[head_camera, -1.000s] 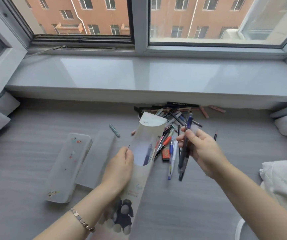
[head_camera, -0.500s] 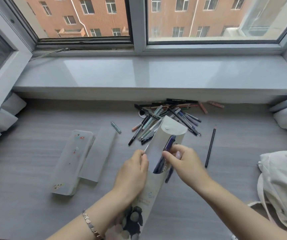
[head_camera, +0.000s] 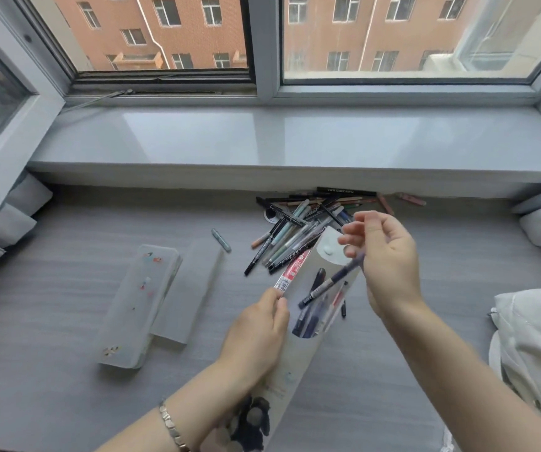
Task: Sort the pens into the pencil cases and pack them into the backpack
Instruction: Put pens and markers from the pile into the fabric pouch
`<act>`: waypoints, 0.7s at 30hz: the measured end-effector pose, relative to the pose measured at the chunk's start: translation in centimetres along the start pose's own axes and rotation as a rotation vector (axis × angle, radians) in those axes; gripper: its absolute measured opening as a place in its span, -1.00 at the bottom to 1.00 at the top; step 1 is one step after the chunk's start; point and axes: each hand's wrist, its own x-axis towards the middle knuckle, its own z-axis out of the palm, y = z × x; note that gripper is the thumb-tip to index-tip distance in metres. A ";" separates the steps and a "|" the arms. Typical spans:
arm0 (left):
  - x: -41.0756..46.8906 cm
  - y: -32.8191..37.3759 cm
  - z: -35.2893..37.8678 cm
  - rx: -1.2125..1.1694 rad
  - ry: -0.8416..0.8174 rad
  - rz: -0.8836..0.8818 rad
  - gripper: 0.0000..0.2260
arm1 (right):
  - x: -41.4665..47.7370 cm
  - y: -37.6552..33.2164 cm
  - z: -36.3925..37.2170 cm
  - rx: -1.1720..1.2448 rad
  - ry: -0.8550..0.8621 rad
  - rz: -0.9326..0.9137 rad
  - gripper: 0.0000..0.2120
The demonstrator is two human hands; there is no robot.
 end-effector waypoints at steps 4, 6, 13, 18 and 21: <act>0.4 0.2 -0.1 -0.044 0.008 0.010 -0.79 | -1.0 4.1 0.6 -0.520 -0.218 -0.208 -0.79; 0.7 0.0 -0.2 -0.038 0.000 0.004 -0.78 | -1.5 5.7 0.3 -0.853 -0.400 -0.440 -0.70; 1.2 -1.1 -0.2 -0.038 -0.008 -0.042 -0.79 | -0.8 6.8 -0.7 -1.392 -0.689 -0.548 -0.44; 3.1 -2.3 -1.3 -0.052 0.085 -0.105 -0.80 | 1.3 6.2 0.8 -0.852 -0.449 -0.515 -0.69; 5.1 -3.4 -3.0 -0.073 0.199 -0.184 -0.81 | 4.1 6.6 2.8 -0.797 -0.186 -0.288 -0.84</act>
